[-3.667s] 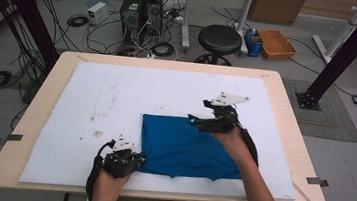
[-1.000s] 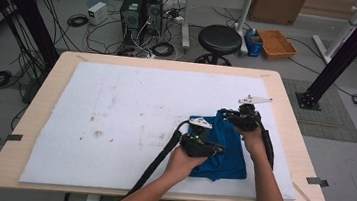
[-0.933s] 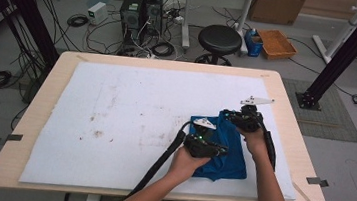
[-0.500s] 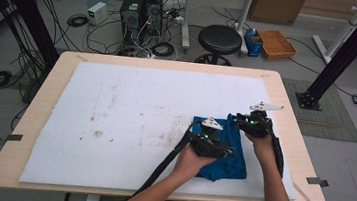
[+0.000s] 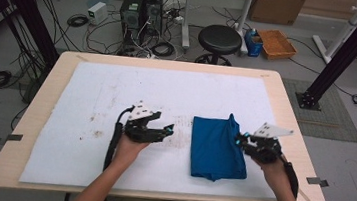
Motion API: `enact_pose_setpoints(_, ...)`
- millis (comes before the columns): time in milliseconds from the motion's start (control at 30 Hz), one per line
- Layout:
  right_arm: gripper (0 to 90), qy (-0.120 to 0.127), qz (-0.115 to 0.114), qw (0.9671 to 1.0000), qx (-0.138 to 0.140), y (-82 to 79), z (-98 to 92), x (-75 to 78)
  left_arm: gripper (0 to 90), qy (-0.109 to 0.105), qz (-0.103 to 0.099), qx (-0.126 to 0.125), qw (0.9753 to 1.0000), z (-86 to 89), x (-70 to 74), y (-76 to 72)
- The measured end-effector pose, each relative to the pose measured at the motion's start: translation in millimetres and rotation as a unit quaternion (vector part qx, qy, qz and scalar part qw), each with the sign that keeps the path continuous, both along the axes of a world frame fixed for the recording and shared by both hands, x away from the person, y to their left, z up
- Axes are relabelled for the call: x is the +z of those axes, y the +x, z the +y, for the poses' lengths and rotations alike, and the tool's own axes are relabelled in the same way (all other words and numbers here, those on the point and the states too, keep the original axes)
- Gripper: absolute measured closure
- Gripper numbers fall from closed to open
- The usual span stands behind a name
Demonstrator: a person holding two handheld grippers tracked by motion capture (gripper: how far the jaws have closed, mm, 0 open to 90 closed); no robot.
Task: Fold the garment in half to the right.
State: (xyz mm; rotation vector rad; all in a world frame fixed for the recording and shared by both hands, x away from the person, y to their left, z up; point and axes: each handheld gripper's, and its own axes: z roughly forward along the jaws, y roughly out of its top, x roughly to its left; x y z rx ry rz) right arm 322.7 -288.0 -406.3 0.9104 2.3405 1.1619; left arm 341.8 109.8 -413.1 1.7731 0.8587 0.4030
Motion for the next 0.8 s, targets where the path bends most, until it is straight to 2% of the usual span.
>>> enact_pose_setpoints(67, 84.7, -0.034, 0.018, 0.9985, 0.038, -9.7, 10.7, -9.5, 30.7, 0.000, 0.001, 0.015, 0.9999, 18.3, -3.4, -2.0)
enact_pose_setpoints(100, 86.5, -0.063, 0.027, 0.9967, 0.044, -13.2, 15.2, -16.8, 30.6, 0.003, 0.003, 0.019, 0.9998, 23.6, -4.2, -2.7)
enact_pose_setpoints(167, 87.2, -0.103, 0.032, 0.9938, 0.025, -13.6, 14.8, -25.6, 30.7, 0.004, 0.003, 0.031, 0.9995, 37.0, -6.9, -5.8)
enact_pose_setpoints(233, 89.9, -0.099, 0.040, 0.9943, 0.006, -13.7, 5.9, -28.6, 30.6, 0.004, 0.000, 0.038, 0.9993, 45.3, -8.7, -9.2)
enact_pose_setpoints(300, 90.0, -0.116, 0.042, 0.9923, -0.018, -17.1, -3.1, -28.7, 30.7, 0.004, -0.001, 0.042, 0.9991, 52.9, -10.3, -12.0)
enact_pose_setpoints(400, 89.5, -0.085, 0.062, 0.9939, -0.034, -21.7, -14.0, -31.7, 30.7, -0.003, -0.001, 0.047, 0.9989, 58.7, -9.0, -10.4)
enact_pose_setpoints(433, 85.7, -0.071, 0.072, 0.9942, -0.038, -22.8, -17.1, -32.0, 30.7, -0.006, -0.001, 0.050, 0.9988, 58.9, -8.4, -10.4)
enact_pose_setpoints(500, 66.6, -0.055, 0.093, 0.9931, -0.045, -22.3, -22.6, -27.8, 30.7, -0.003, -0.002, 0.047, 0.9989, 59.2, -8.0, -10.8)
enact_pose_setpoints(567, 63.8, -0.028, 0.087, 0.9944, -0.054, -21.8, -25.7, -21.2, 30.7, -0.001, 0.000, 0.047, 0.9989, 58.4, -8.6, -10.9)
enact_pose_setpoints(633, 63.8, -0.009, 0.074, 0.9962, -0.047, -20.2, -23.8, -16.1, 30.7, 0.000, 0.002, 0.046, 0.9989, 57.8, -9.1, -10.5)
enact_pose_setpoints(733, 68.9, -0.016, 0.060, 0.9977, -0.028, -15.3, -10.8, -19.5, 30.7, -0.001, 0.004, 0.046, 0.9989, 57.6, -10.5, -9.6)
enact_pose_setpoints(800, 69.4, -0.024, 0.087, 0.9954, -0.031, -12.0, -6.4, -32.3, 30.7, -0.001, 0.006, 0.047, 0.9989, 58.0, -11.3, -9.5)
